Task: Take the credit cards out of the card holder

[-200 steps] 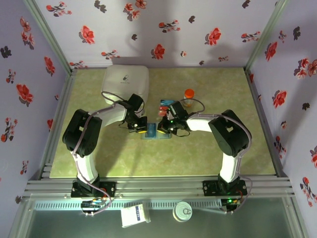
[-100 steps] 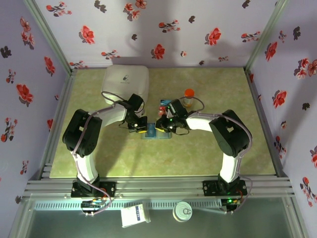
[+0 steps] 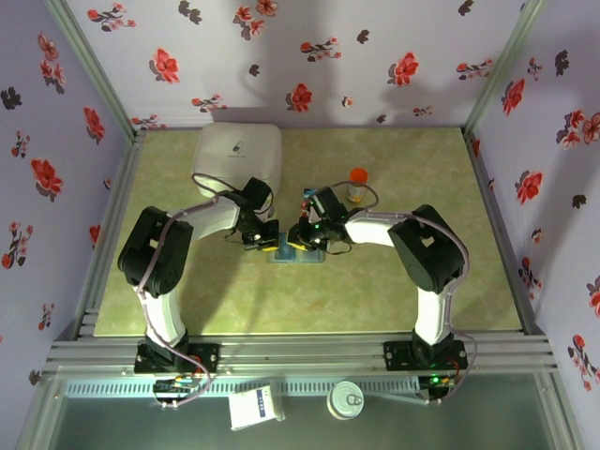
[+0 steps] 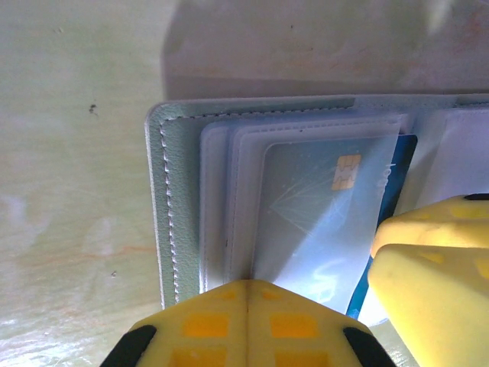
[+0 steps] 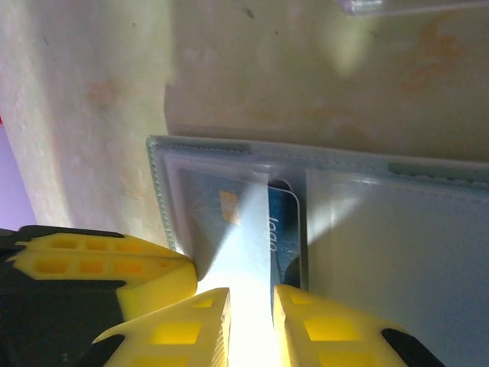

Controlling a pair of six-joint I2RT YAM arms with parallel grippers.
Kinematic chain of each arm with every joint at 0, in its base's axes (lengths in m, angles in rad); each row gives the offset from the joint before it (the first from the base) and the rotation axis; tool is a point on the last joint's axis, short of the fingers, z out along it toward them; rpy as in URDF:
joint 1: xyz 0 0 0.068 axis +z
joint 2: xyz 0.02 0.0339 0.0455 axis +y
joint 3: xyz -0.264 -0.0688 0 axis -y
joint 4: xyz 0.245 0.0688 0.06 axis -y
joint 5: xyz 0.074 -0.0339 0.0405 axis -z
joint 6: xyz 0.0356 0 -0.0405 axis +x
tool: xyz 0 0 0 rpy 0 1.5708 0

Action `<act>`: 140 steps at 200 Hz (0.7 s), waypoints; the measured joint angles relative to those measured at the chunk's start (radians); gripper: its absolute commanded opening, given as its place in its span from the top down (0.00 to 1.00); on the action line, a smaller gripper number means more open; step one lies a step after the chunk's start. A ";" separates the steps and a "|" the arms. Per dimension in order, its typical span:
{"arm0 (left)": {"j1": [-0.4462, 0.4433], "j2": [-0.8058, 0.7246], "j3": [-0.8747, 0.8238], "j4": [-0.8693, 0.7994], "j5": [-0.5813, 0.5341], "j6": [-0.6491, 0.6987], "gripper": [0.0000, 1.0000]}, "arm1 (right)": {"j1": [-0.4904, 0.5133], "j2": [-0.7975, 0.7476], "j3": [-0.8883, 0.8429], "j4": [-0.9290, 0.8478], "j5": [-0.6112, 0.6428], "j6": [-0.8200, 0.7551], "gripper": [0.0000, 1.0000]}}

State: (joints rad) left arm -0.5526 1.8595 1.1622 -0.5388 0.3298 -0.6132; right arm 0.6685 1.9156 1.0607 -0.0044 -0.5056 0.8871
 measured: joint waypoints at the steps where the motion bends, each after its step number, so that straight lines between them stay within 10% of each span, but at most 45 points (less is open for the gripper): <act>1: 0.000 0.000 0.000 0.000 0.000 0.000 1.00 | 0.000 0.000 0.000 0.000 0.000 0.000 0.76; 140: 0.000 -0.014 0.000 -0.013 0.002 0.000 0.98 | 0.008 -0.004 0.064 -0.159 0.061 -0.076 0.73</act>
State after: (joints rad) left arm -0.5526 1.8458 1.1622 -0.5518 0.3321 -0.6132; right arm 0.6769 1.9114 1.1252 -0.1638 -0.4450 0.8112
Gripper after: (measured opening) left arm 0.037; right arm 0.269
